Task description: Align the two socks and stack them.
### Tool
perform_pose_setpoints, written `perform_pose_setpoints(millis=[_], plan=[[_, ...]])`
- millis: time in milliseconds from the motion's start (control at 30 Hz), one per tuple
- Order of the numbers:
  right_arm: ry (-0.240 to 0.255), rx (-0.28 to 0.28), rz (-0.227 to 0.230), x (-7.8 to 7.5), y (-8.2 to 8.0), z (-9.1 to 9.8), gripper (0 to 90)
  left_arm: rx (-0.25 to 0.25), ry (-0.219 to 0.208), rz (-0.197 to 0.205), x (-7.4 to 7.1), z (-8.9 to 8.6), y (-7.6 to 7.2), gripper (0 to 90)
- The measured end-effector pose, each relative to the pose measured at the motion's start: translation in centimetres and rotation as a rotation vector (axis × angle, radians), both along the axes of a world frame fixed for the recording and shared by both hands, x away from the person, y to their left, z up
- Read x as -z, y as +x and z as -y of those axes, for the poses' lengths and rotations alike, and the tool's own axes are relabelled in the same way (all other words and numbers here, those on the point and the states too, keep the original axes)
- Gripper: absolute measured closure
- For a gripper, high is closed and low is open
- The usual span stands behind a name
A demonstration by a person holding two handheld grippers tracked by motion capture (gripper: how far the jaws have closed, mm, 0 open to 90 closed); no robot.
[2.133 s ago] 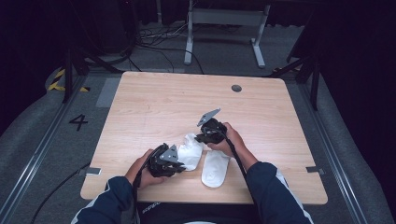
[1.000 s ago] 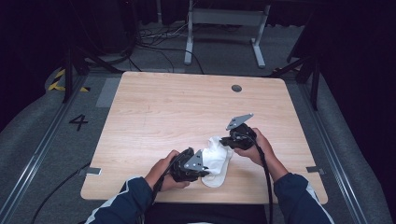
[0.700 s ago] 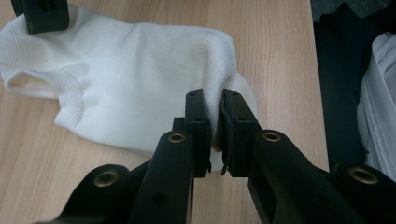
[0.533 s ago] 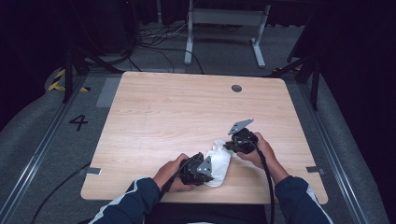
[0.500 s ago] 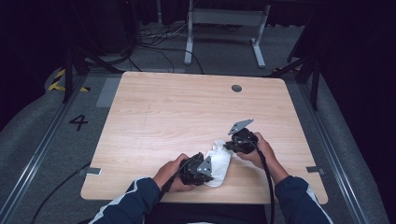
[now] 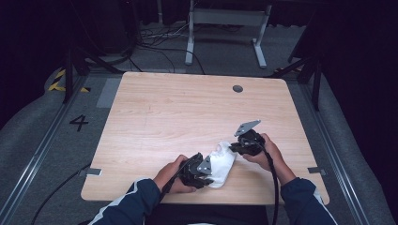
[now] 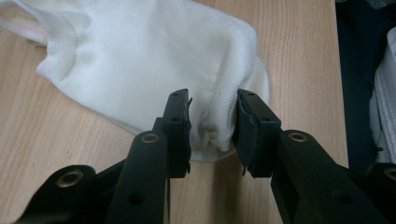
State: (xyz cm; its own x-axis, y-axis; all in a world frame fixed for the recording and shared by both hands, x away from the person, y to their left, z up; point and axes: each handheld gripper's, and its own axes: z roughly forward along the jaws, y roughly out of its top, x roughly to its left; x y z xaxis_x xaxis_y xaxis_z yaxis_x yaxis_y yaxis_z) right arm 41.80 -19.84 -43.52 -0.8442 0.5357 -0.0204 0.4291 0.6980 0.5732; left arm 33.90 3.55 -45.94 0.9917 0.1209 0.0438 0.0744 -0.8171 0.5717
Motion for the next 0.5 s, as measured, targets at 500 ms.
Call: perform_pose_setpoints(millis=[500], plan=[[-0.066,0.054,0.007,1.8,-0.3,0.9,75.7,0.038,-0.051,-0.023,-1.0,-1.0,-1.2,45.9]])
